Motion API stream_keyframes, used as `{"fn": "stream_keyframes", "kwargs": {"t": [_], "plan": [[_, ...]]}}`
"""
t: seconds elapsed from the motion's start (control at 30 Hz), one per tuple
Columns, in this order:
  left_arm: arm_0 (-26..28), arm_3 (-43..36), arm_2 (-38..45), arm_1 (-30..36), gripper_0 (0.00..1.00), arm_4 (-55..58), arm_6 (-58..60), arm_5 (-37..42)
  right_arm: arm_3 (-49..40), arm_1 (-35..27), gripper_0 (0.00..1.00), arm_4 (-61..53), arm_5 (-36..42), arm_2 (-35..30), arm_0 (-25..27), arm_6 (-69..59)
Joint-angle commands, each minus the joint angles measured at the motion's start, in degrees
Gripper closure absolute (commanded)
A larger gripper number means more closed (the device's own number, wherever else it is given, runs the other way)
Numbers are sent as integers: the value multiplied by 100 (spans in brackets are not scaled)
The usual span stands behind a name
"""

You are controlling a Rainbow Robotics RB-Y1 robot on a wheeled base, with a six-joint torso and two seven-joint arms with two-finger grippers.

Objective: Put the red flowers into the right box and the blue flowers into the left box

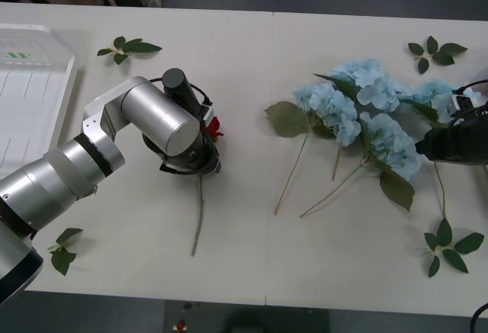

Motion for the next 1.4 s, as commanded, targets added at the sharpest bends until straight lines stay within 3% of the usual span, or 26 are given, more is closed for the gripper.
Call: {"fn": "stream_keyframes", "kwargs": {"t": [0.03, 0.1, 0.17, 0.23, 0.33, 0.43, 1.13, 1.17, 1.2, 1.27, 1.3, 1.33, 1.4], "plan": [[-192, -48, 48, -95, 0, -23, -26, -23, 38, 58, 17, 66, -192, -116, -39, -262], [-192, -48, 31, -95, 0, -23, -35, -14, 47, 67, 20, 75, -218, -116, -31, -262], [-192, -39, 4, -95, 2, -23, -35, -23, 47, 75, 33, 83, -218, -116, -31, -262], [-192, -48, -13, -95, 33, -23, -35, -58, 56, 67, 48, 83, -236, -116, -31, -262], [-192, -39, -22, -95, 73, -32, -26, -76, 56, 84, 83, 83, -236, -108, -31, -262], [-192, -21, -22, -95, 97, -32, -17, -102, 56, 84, 97, 83, -236, -108, -31, -271], [-184, -285, 4, 108, 100, 3, -53, -463, 38, -100, 100, -391, -227, -266, -31, -192], [-184, -399, 48, 169, 100, 65, -53, -515, 38, -100, 98, -391, -236, -266, -31, -183], [-184, -549, 127, 248, 100, 196, -70, -586, 30, -100, 83, -391, -236, -275, -31, -174], [-184, -821, 303, 362, 100, 425, -114, -638, 21, -100, 32, -382, -236, -292, -31, -166], [-184, -979, 400, 406, 100, 513, -141, -638, 21, -100, 17, -391, -236, -310, -31, -157], [-184, -1190, 532, 468, 100, 645, -176, -638, -6, -100, 9, -391, -236, -310, -39, -157], [-184, -1507, 716, 565, 100, 820, -211, -638, -32, -100, 3, -391, -236, -310, -31, -148]]}}
